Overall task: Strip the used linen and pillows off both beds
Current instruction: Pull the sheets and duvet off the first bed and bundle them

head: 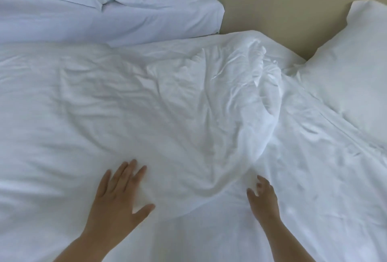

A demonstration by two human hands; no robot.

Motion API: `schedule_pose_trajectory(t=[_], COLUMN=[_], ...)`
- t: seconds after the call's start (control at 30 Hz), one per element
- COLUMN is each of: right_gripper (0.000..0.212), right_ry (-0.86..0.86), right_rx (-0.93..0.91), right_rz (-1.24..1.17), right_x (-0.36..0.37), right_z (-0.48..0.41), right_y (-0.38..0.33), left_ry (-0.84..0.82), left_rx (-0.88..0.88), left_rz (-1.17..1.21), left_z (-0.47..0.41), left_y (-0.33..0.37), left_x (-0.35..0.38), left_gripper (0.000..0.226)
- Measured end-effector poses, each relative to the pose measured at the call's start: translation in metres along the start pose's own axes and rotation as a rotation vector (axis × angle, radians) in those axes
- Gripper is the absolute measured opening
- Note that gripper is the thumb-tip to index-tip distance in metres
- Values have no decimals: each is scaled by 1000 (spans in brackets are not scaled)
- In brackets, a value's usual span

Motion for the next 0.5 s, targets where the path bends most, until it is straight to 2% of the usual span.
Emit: schedule_pose_trajectory(t=[0.13,0.23,0.27,0.3,0.37,0.43,0.5], right_gripper=[59,87,88,80,67,68,67], right_ry=[145,199,222,240,251,246,231], right_rx=[-181,-240,-256,-253,-201,-214,-277], right_rz=[381,476,532,586,637,694,737], right_x=[-46,-88,-105,-124,-160,-176,-170], right_z=[-61,-126,-150,-175,-223,-262,-294], right_y=[-1,6,9,12,22,21,22], left_ry=[-28,57,82,101,140,198,198], left_rx=[-12,-291,-364,-406,-452,-351,-142], left_rz=[10,177,214,234,273,273,216], left_z=[-58,-98,-112,-130,-176,-232,-296], left_y=[48,65,75,90,128,176,229], left_x=[34,68,78,87,97,98,97], left_gripper=[72,84,93,100,103,100,80])
Point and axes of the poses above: each hand's wrist, its own z-axis away from the middle knuckle, its own x-axis out of the palm, y = z × x, the point moved 8 cm from there along -z, towards the middle knuckle, and after that the axes turned 13 degrees about x, right-handed, at the moved point
